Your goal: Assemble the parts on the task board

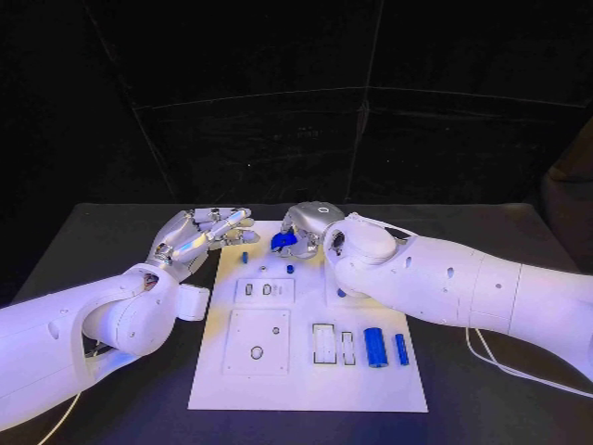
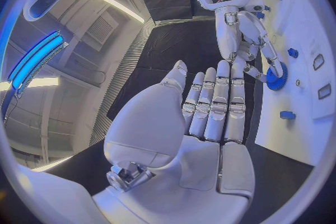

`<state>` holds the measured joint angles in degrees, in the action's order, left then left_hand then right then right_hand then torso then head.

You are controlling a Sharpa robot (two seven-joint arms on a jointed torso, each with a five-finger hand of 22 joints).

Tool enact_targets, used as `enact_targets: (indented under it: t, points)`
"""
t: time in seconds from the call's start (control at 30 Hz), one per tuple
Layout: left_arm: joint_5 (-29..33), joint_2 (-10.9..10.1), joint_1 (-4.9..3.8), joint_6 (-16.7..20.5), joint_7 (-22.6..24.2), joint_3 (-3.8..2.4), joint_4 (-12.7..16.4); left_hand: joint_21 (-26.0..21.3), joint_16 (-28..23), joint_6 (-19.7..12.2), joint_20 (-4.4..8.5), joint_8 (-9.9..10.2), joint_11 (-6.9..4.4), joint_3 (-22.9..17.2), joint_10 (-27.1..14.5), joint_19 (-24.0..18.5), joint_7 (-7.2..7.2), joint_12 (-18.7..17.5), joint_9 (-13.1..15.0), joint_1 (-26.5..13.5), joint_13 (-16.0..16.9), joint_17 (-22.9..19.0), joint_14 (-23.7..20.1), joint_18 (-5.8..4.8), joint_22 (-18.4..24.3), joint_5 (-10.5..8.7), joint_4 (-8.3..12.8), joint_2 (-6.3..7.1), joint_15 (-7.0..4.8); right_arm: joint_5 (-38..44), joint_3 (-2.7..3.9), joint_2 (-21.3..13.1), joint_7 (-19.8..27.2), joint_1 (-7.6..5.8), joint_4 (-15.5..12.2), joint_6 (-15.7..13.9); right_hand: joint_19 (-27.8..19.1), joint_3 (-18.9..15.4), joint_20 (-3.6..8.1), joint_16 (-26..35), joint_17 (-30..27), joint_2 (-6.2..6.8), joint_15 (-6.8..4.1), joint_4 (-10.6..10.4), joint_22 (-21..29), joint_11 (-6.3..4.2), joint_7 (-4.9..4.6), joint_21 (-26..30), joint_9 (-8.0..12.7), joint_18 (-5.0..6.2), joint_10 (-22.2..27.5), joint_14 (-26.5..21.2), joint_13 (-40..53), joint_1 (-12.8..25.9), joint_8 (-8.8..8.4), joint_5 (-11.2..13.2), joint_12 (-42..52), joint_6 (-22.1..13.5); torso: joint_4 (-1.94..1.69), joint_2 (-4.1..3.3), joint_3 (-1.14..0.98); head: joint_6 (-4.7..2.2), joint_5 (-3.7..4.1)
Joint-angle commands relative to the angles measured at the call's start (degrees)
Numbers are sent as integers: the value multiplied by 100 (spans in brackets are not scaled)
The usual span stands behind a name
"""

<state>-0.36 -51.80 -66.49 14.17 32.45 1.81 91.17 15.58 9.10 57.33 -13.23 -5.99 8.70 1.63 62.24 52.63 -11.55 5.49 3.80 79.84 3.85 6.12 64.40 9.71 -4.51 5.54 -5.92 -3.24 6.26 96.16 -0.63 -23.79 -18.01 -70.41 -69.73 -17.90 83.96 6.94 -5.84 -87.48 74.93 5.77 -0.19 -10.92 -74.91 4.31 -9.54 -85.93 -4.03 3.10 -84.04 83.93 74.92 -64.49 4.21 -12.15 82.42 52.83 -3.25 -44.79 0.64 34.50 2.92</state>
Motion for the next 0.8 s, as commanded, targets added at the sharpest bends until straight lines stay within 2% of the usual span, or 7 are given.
enact_targets:
  t: [0.03,0.13,0.3,0.47,0.53,0.63,0.8]
  points:
    - [-1,0,-10,-65,9,-5,8,-13,-33,1,0,42,33,10,-6,39,-41,-41,-7,41,-8,0,-5,88,10,-24,37,-10,45,-189,2,-4,-32,-13,-7,427,190,-173,-27,-5,789,-76,28,-237,-547,26,3,-34,-2,-111,-29,458,707,233,-11,-181,15,31,0,-1,0,-1,-4]
    - [-1,0,-10,-64,7,-5,9,-13,-33,1,0,42,33,10,-6,39,-41,-41,-7,41,-8,0,-5,88,10,-24,37,-10,45,-297,2,-7,-85,-13,2,583,192,-318,-25,-8,799,-119,30,-345,-551,26,0,-37,3,-112,-43,460,729,300,-25,-282,31,24,-4,-1,1,5,2]
    - [-1,-1,-10,-58,3,-5,7,-17,-40,-4,-1,50,38,13,-10,40,-48,-50,-8,39,-8,-1,-6,88,14,-27,41,-7,47,-381,2,-22,-163,-13,7,596,190,-440,-28,-10,806,-174,35,-417,-549,36,-13,-36,13,-111,-47,461,738,300,-49,-324,36,-19,0,-1,-1,4,-1]
    - [-1,-5,-10,-51,1,-5,4,-20,-44,-9,-2,56,40,14,-14,41,-51,-57,-8,40,-9,0,-5,88,16,-28,47,-5,48,-377,2,-55,-173,-13,-33,419,188,-558,-53,-12,814,-167,67,-304,-547,73,-53,-36,38,-111,-33,462,728,48,-77,-311,19,-296,0,-1,0,6,4]
    - [-1,-5,-10,-49,-1,-5,3,-22,-46,-11,-2,59,41,14,-16,42,-52,-60,-9,40,-9,0,-5,88,17,-28,49,-4,49,-367,2,-82,-152,-12,-63,296,188,-595,-62,-14,822,-167,74,-250,-547,79,-61,-36,39,-111,-35,463,733,-51,-78,-303,22,-387,-3,0,-1,12,6]
    - [-1,-7,-10,-50,-4,-5,3,-26,-53,-18,-3,68,45,14,-23,44,-54,-70,-10,43,-10,0,-5,88,21,-29,57,-4,50,-360,2,-129,-77,-12,-102,42,191,-632,-69,-18,834,-181,79,-198,-556,85,-67,-40,27,-112,-41,466,744,-150,-64,-373,30,-331,4,2,-4,15,-5]
    - [-1,-18,-10,-50,-6,-5,3,-26,-53,-18,-3,68,45,14,-23,44,-54,-70,-10,43,-10,0,-5,88,21,-29,57,-4,50,-521,0,-302,393,-11,-247,-666,197,-641,-69,-16,831,-251,74,-89,-568,74,-53,-46,6,-114,-50,465,757,-346,-35,-570,38,-166,10,2,-4,0,0]
